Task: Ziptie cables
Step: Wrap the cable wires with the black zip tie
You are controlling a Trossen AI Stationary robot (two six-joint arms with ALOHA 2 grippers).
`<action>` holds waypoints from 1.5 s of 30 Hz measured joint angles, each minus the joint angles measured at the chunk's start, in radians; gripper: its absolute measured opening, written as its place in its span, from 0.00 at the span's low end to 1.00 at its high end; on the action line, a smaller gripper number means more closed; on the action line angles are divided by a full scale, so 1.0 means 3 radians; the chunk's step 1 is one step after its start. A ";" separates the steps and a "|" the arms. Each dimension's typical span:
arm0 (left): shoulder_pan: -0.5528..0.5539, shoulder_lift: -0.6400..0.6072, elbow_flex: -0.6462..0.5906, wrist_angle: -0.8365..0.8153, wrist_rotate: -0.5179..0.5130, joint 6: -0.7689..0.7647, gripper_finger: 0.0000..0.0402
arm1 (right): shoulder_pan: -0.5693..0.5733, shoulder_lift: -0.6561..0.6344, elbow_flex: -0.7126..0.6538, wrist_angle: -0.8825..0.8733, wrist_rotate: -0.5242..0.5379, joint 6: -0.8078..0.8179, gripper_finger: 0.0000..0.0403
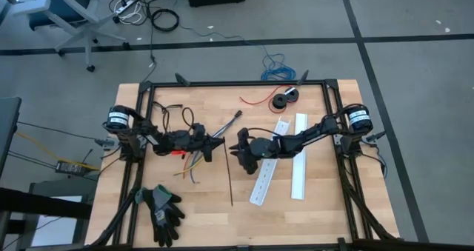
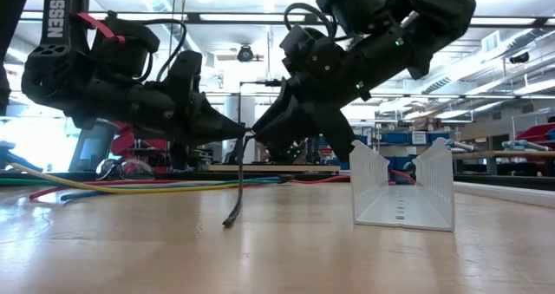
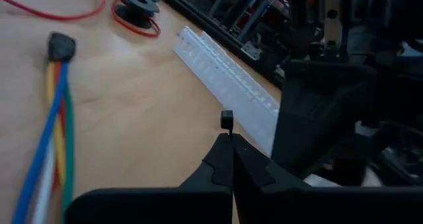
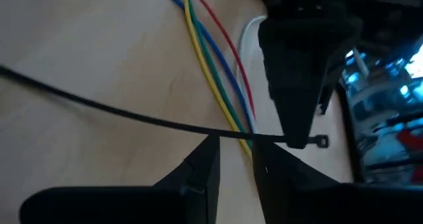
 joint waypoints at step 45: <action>0.0443 0.0000 0.0273 0.0127 0.0537 -0.0665 0.00 | -0.0006 0.0000 0.0037 -0.0331 0.0293 -0.2851 0.19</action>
